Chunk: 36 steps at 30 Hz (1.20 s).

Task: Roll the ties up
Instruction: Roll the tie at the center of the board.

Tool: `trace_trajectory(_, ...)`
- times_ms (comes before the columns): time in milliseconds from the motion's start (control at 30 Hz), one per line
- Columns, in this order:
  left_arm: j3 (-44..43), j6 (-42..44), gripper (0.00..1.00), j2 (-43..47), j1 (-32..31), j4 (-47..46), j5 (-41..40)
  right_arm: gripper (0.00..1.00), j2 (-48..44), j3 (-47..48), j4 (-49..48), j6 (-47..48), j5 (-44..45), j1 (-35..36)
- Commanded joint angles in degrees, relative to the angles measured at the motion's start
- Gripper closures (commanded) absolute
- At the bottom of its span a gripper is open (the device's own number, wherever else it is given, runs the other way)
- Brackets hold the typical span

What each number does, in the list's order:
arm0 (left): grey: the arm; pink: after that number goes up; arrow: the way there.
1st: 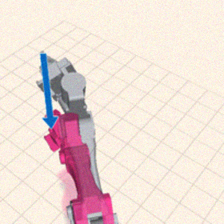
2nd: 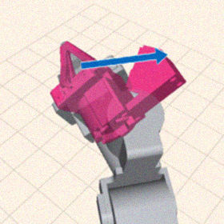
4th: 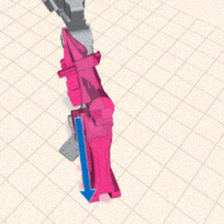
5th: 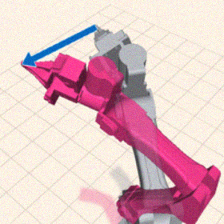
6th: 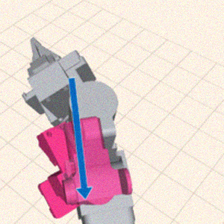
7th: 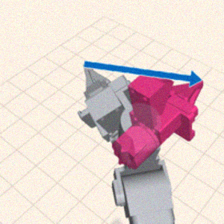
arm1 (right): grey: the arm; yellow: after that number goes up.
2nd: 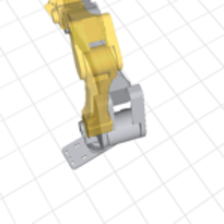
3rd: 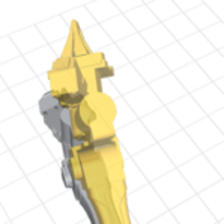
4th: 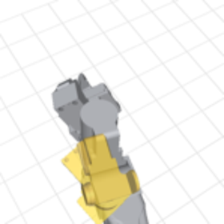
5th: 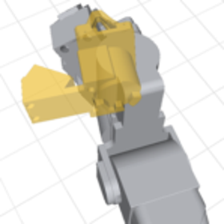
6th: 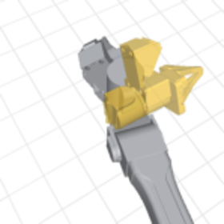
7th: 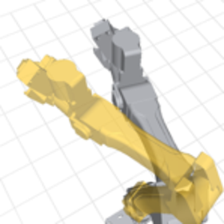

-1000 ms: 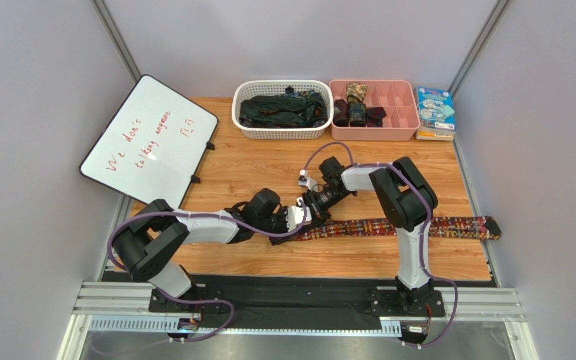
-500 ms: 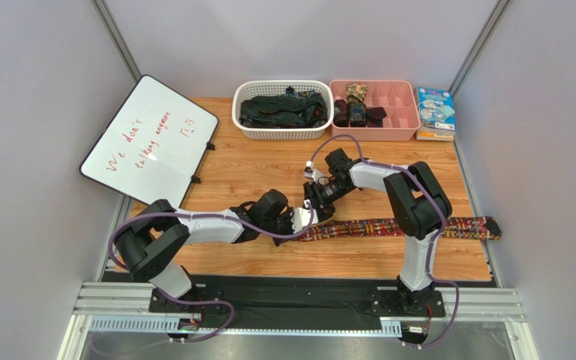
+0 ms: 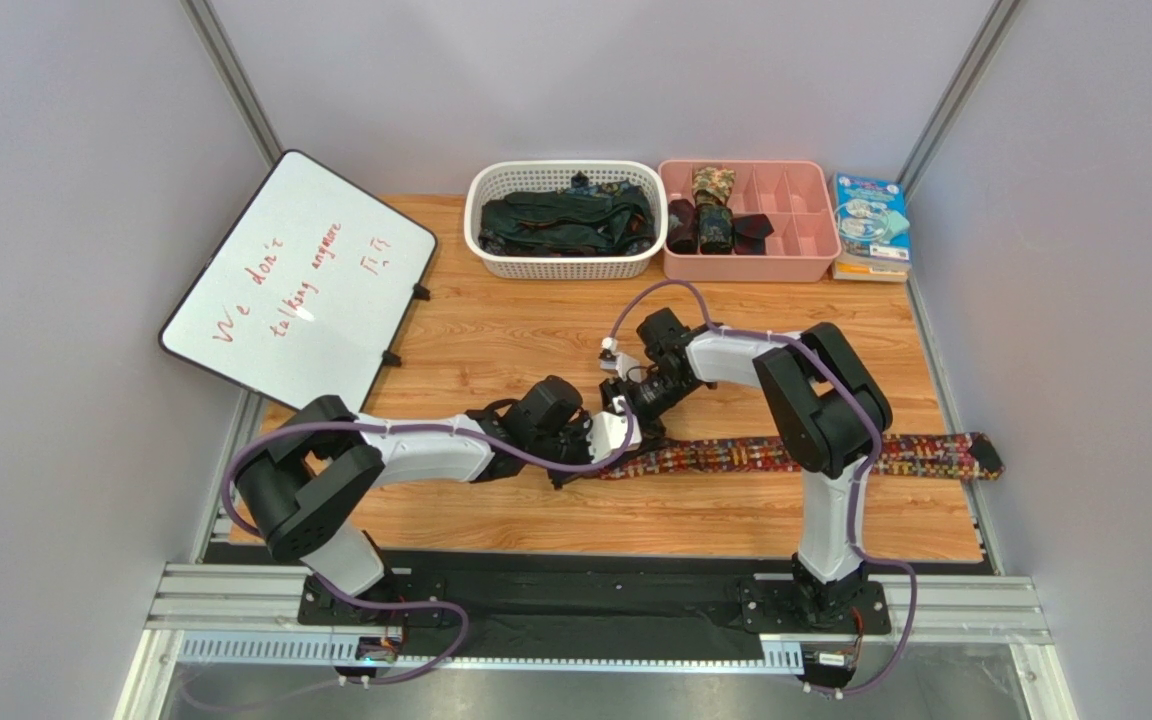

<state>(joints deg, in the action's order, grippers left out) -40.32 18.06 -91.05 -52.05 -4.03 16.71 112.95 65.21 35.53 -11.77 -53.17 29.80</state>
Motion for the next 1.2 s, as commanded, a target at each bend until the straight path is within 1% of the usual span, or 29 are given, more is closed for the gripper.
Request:
trace_trajectory(0, -2.22, -1.45, 0.78, -0.54, -0.24, 3.59, -1.77, 0.63, 2.45, 0.71, -2.04, 0.34, 0.96, 1.05)
trace_trajectory(33, -2.66, -1.63, 0.77, -0.45, -0.33, 3.77, -1.86, 0.73, 3.50, 1.06, -2.04, 0.52, 1.22, 1.13)
trace_trajectory(100, -2.84, -1.63, 0.75, 0.25, -0.24, 3.77, -1.51, 0.87, 4.21, 1.15, -2.22, 1.48, 2.18, 1.05)
trace_trajectory(133, -2.67, -1.63, 0.71, 0.43, -0.24, 5.16, -1.16, 0.95, 4.65, 1.15, -2.39, 1.57, 2.36, 0.70)
trace_trajectory(167, -2.49, -1.72, 0.68, 1.13, -0.24, 5.18, -0.89, 0.99, 4.91, 0.80, -2.39, 1.84, 2.37, 0.35)
trace_trajectory(200, -1.53, -2.33, 0.66, 1.65, -0.16, 4.74, -0.63, 1.00, 5.18, 0.62, -2.48, 2.45, 2.19, 0.08)
trace_trajectory(233, -0.74, -2.77, 0.56, 2.27, -0.07, 2.91, -0.10, 1.00, 5.35, 0.36, -2.57, 2.80, 2.02, -0.79)
trace_trajectory(333, 3.39, -6.01, 0.44, 5.69, 0.72, -3.33, 2.44, 1.00, 5.88, -1.13, -2.83, 4.82, 0.88, -2.46)
trace_trajectory(400, 8.29, -8.82, 0.40, 8.59, 1.25, -8.95, 3.85, 1.00, 6.06, -2.71, -3.53, 5.70, -0.26, -2.99)
trace_trajectory(433, 9.98, -9.97, 0.36, 9.47, 1.95, -14.98, 4.90, 1.00, 6.23, -3.07, -4.49, 5.88, -0.62, -3.52)
trace_trajectory(467, 11.65, -10.76, 0.34, 10.79, 2.04, -18.35, 5.00, 1.00, 6.41, -3.42, -4.85, 6.14, -0.97, -3.70)
trace_trajectory(500, 14.80, -11.38, 0.33, 11.24, 2.30, -21.69, 5.00, 1.00, 6.93, -3.86, -5.38, 6.06, -2.10, -3.87)
trace_trajectory(533, 16.04, -11.99, 0.30, 11.50, 2.31, -27.64, 4.56, 1.00, 7.20, -4.04, -6.34, 6.14, -2.55, -4.14)
trace_trajectory(567, 17.01, -12.26, 0.29, 11.16, 2.39, -29.96, 4.30, 1.00, 7.55, -4.04, -6.61, 6.14, -3.08, -4.40)
trace_trajectory(600, 17.46, -12.52, 0.28, 10.72, 2.39, -31.81, 3.77, 1.00, 8.42, -4.04, -6.79, 6.06, -3.95, -4.58)
trace_trajectory(667, 17.03, -13.40, 0.28, 8.70, 2.39, -32.61, 2.98, 1.00, 9.48, -4.13, -6.96, 5.97, -4.40, -4.93)
trace_trajectory(800, 17.02, -15.95, 0.28, 4.31, 2.39, -37.79, 3.77, 1.00, 11.24, -4.30, -7.49, 5.71, -5.19, -5.72)
trace_trajectory(900, 16.06, -16.48, 0.28, 1.14, 2.22, -38.86, 3.59, 1.00, 11.68, -4.39, -7.84, 5.27, -4.84, -5.89)
trace_trajectory(967, 15.62, -16.31, 0.31, -0.36, 1.87, -38.86, 4.20, 1.00, 12.21, -4.30, -7.93, 5.09, -4.67, -5.81)
trace_trajectory(1033, 15.01, -13.94, 0.37, -1.06, 0.90, -37.64, 4.04, 1.00, 12.21, -4.21, -8.19, 5.09, -4.67, -5.98)
trace_trajectory(1067, 14.22, -12.80, 0.40, -1.15, 0.73, -35.45, 3.60, 1.00, 12.12, -4.13, -8.19, 5.09, -4.58, -5.98)
trace_trajectory(1100, 13.52, -12.10, 0.46, -1.24, 0.72, -33.86, 3.07, 1.00, 11.95, -4.13, -8.28, 5.35, -4.58, -6.07)
trace_trajectory(1167, 11.76, -10.69, 0.51, -1.50, 0.64, -29.92, 2.02, 1.00, 11.16, -4.39, -8.46, 5.79, -4.75, -6.07)
